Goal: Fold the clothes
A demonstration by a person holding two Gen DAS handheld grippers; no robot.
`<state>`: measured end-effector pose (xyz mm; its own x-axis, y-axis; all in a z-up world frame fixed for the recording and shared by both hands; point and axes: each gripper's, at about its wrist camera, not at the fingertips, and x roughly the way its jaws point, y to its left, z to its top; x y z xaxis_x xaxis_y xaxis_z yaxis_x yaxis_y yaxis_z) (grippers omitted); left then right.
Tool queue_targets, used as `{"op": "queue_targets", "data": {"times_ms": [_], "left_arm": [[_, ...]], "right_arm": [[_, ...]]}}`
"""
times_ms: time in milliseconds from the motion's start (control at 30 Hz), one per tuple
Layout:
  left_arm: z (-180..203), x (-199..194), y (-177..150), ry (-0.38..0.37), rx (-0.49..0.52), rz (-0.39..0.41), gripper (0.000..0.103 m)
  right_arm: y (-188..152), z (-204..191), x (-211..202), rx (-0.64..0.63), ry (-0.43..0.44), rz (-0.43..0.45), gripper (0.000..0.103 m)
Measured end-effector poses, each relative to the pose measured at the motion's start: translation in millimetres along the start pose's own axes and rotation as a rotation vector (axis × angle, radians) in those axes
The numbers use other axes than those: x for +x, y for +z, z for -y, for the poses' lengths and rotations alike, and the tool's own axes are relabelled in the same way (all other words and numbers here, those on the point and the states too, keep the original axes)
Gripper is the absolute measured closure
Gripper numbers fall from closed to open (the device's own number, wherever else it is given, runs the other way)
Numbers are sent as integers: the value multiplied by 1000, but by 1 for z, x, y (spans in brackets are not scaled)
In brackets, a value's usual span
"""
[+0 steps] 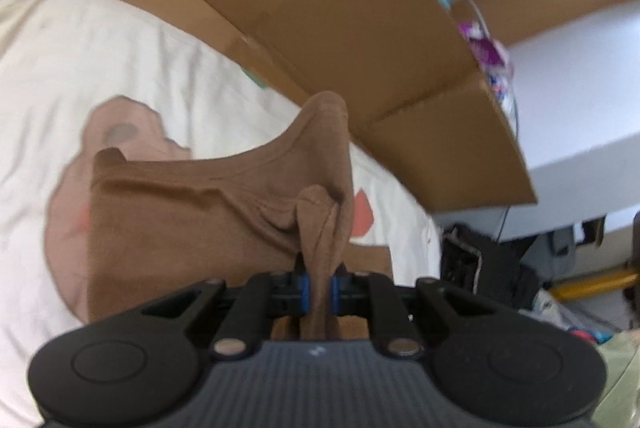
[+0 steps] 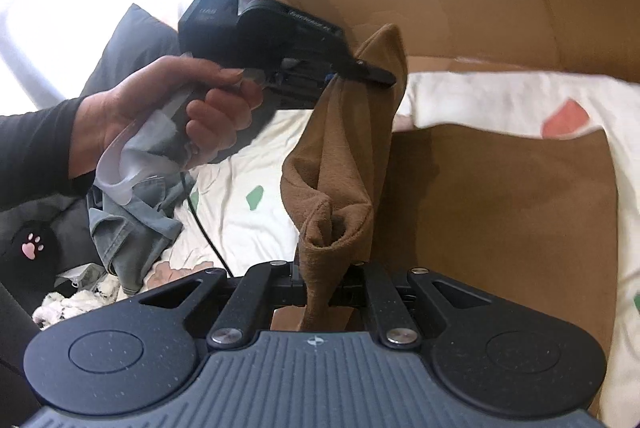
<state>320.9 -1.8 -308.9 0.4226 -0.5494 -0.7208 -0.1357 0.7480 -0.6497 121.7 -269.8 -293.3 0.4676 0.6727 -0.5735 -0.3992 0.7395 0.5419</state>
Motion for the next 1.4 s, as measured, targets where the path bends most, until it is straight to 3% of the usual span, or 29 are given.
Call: {"op": "queue_targets", "data": {"times_ms": [667, 1033, 1200, 1400], "left_arm": [[79, 108, -34, 140, 184, -215, 93], [115, 148, -62, 212, 282, -255, 92], [114, 164, -64, 238, 232, -251, 92], [120, 175, -66, 264, 230, -252, 92]], "right_arm": [[-61, 59, -45, 222, -62, -12, 99], [-87, 90, -58, 339, -111, -9, 99], [-95, 104, -65, 400, -122, 12, 99], [-110, 115, -65, 437, -193, 22, 99]]}}
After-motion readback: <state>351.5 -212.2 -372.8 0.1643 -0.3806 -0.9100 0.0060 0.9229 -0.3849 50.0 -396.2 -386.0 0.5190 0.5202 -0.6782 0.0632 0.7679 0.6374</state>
